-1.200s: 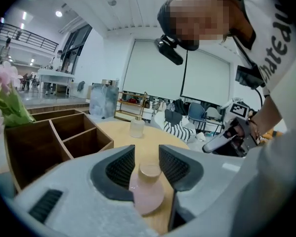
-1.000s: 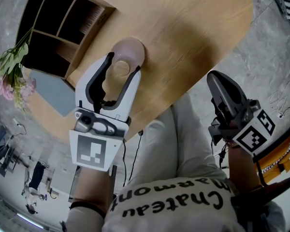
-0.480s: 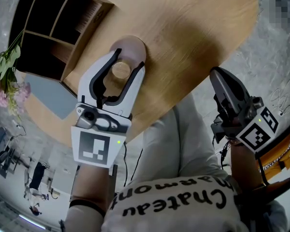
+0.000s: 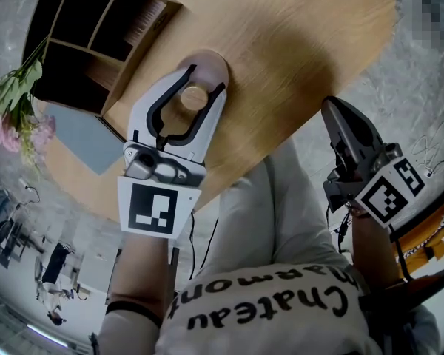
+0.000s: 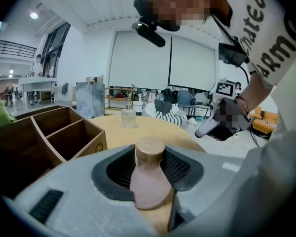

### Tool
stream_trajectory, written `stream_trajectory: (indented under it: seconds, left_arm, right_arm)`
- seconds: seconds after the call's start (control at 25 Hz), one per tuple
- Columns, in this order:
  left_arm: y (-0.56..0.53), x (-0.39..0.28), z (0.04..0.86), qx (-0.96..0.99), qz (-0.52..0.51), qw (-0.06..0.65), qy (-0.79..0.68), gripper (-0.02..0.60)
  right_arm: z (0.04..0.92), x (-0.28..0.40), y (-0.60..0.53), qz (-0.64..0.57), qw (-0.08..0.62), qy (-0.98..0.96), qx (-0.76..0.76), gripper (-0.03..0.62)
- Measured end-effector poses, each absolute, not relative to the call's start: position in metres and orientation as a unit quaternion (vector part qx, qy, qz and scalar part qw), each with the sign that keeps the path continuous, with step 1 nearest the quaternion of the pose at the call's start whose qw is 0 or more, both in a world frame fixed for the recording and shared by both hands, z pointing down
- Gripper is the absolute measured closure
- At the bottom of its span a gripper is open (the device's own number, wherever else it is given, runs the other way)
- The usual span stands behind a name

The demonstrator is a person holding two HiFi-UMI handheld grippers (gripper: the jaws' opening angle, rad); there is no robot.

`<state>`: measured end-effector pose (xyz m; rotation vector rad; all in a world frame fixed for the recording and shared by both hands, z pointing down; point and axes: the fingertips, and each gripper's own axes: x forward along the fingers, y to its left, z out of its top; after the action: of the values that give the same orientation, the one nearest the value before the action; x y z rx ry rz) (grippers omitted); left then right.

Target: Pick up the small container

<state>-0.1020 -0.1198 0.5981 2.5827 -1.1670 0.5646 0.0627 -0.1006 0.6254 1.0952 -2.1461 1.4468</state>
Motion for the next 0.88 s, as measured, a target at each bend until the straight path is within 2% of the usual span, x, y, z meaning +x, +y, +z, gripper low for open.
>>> stream_trajectory:
  seconds: [0.36,0.88]
  left_arm:
    - [-0.117,-0.107,0.605,0.879,0.230,0.148,-0.392,0.431]
    - [-0.122,-0.102,0.603,0.879,0.258,0.153,-0.370,0.428]
  right_arm:
    - [0.602,0.062,-0.101,0.511,0.202,-0.734,0.399,0.580]
    - [0.533,0.051,-0.133,0.474,0.202,-0.754,0.408,0.580]
